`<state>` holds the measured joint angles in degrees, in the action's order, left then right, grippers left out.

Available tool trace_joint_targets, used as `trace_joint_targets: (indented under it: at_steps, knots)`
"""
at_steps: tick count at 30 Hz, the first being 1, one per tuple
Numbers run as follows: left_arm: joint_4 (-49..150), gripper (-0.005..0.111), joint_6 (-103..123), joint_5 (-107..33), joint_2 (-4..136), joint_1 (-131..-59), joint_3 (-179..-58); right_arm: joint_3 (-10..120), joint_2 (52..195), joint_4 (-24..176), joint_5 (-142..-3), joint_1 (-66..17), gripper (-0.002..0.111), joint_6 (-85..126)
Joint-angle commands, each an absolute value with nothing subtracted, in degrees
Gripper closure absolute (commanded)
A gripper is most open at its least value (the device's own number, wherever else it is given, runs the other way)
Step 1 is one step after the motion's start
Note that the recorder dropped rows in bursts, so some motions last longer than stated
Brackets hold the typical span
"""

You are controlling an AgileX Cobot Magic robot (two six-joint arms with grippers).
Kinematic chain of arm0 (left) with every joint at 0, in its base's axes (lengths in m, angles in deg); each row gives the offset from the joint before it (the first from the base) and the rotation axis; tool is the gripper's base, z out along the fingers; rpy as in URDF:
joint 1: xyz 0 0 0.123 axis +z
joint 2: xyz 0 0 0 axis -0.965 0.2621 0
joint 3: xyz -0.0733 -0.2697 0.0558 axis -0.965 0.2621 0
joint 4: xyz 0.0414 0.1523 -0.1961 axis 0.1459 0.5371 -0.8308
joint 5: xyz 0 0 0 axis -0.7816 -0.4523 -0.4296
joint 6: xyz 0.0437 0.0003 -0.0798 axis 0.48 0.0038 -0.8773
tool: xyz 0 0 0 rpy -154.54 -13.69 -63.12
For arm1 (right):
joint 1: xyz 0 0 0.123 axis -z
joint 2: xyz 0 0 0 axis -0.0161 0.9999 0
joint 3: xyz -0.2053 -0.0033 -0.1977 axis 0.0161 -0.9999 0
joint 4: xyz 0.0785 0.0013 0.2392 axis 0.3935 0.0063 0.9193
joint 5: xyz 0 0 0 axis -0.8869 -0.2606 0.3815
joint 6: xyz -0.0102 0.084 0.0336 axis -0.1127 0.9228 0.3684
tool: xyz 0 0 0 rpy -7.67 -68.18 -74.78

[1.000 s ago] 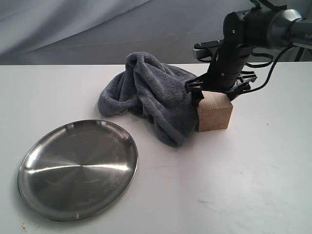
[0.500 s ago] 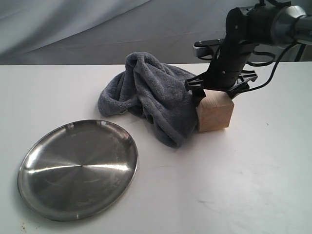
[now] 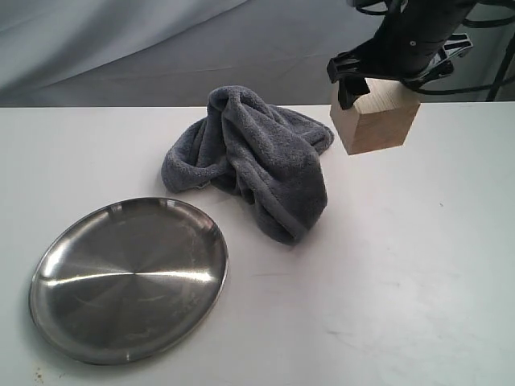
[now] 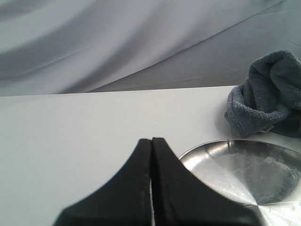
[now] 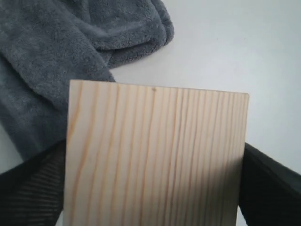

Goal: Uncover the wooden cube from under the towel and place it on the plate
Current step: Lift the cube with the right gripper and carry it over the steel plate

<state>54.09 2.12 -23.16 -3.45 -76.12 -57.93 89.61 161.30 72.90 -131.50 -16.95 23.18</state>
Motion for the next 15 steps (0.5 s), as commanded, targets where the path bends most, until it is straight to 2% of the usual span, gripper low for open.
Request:
trace_joint_targets:
  at_steps: [1, 9, 15]
  knots:
    - [54.18, 0.107, 1.83, -23.70, -3.51, -76.34, -57.67, 89.99, 160.18, 80.54, -133.68, -20.18, 0.108, 17.62]
    - [54.18, 0.107, 1.83, -23.70, -3.51, -76.34, -57.67, 89.99, 160.18, 82.82, -130.61, -37.41, 0.108, 15.10]
    - [54.18, 0.107, 1.83, -23.70, -3.51, -76.34, -57.67, 89.99, 163.62, 82.93, -127.36, -44.41, 0.108, 15.10]
